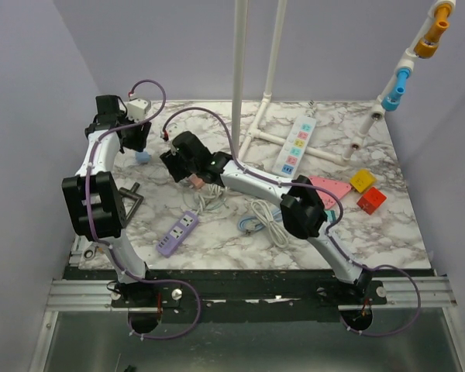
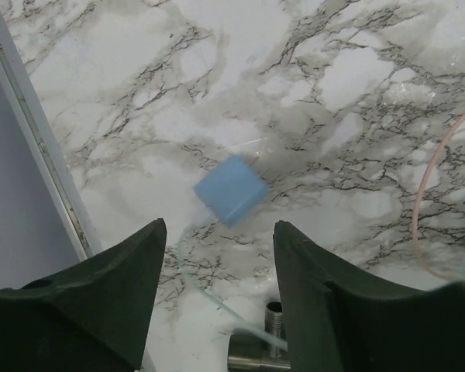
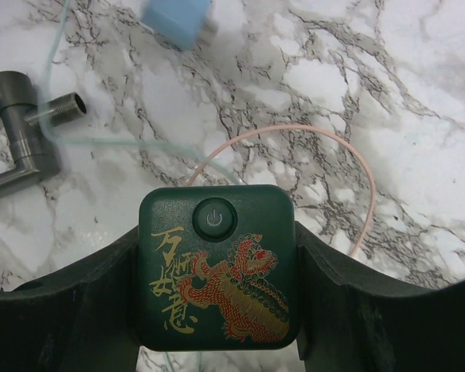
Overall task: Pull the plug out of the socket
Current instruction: Place the plug at the center of the board.
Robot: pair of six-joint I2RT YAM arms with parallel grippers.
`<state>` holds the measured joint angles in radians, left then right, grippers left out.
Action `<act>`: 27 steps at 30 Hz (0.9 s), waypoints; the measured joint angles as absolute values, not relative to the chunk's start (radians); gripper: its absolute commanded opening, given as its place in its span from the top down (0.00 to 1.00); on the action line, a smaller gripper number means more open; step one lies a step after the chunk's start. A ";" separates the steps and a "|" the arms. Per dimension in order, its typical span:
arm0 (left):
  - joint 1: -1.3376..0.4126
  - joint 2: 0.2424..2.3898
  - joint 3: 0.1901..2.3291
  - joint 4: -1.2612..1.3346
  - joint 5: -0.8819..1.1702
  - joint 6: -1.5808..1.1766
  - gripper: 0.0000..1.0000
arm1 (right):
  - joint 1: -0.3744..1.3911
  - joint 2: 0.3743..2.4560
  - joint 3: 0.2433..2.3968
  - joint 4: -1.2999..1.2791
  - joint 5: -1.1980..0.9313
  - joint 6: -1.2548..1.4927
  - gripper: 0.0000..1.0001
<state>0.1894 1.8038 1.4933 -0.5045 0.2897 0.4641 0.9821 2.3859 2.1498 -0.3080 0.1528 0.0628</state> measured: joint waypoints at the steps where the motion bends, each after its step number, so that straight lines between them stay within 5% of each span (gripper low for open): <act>1: 0.189 1.818 1.508 -0.513 0.288 0.461 0.26 | 0.981 2.410 2.171 -0.308 0.152 0.073 0.99; 6: 0.188 1.854 1.566 -0.560 0.287 0.453 0.04 | 0.981 2.482 2.228 -0.308 0.128 0.109 0.99; 10: 0.187 1.847 1.574 -0.583 0.292 0.456 0.01 | 0.981 2.540 2.274 -0.310 0.100 0.138 0.93; 13: 0.187 1.807 1.562 -0.633 0.323 0.468 0.01 | 0.981 2.576 2.308 -0.312 0.076 0.156 0.73; 20: 0.188 1.599 1.557 -0.816 0.453 0.501 0.02 | 1.000 2.625 2.360 -0.316 0.047 0.190 0.04; 27: 0.188 1.416 1.567 -0.997 0.540 0.569 0.01 | 1.015 2.537 2.276 -0.307 0.065 0.192 0.00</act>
<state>0.1879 1.4158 1.5665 -0.9966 0.5396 0.5694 1.0145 2.5366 2.2765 -0.3073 0.0647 0.1925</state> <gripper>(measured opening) 0.983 0.998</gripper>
